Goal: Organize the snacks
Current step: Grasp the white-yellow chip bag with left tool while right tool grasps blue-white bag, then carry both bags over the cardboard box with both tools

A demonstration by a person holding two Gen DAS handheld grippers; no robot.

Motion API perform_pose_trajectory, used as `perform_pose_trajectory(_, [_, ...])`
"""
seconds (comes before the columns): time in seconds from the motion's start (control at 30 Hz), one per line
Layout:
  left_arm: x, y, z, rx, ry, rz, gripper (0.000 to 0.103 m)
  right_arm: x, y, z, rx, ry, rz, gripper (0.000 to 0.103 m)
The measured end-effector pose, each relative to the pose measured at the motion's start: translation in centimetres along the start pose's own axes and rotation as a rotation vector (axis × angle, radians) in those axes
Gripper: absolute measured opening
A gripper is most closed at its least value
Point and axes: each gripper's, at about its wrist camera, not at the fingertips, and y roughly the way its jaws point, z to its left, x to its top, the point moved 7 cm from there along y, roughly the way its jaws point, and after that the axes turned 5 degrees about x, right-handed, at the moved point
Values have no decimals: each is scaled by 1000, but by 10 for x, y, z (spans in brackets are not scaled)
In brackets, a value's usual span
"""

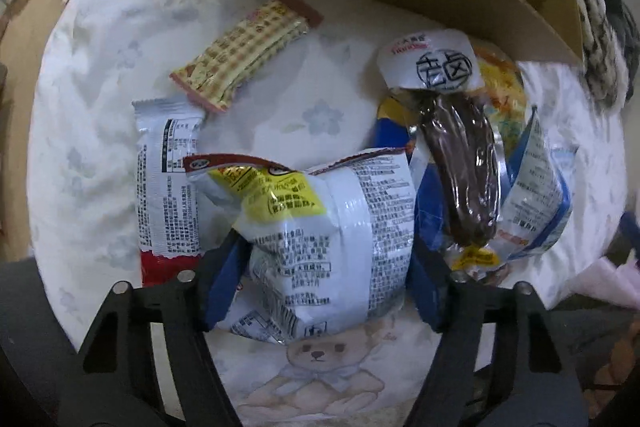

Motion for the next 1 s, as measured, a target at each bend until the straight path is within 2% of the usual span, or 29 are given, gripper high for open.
perform_pose_trajectory(0.03, [1,-3,0,-4,-2,-11,55,0,0,0,0,-3,0,103])
perform_pose_trajectory(0.1, [1,-15,-2,12,17,-42,43,0,1,0,-3,-8,1,103])
perform_pose_trajectory(0.17, [1,-31,-6,6,33,-69,40,0,2,2,-7,-14,3,103])
perform_pose_trajectory(0.4, [9,-86,-10,1,94,-144,38,-1,-1,3,-4,-14,-9,103])
perform_pose_trajectory(0.5, [13,-112,0,-1,108,-190,38,1,-3,2,3,-3,-19,103])
perform_pose_trajectory(0.63, [18,-127,15,-5,132,-226,38,1,-3,-4,16,37,-17,103])
perform_pose_trajectory(0.73, [20,-129,20,12,142,-261,38,-3,5,-4,-9,26,14,98])
perform_pose_trajectory(0.87, [20,-119,25,-11,118,-257,38,-13,27,4,4,6,102,89])
perform_pose_trajectory(1.0, [19,-109,30,-23,84,-242,38,-21,53,14,19,-6,181,88])
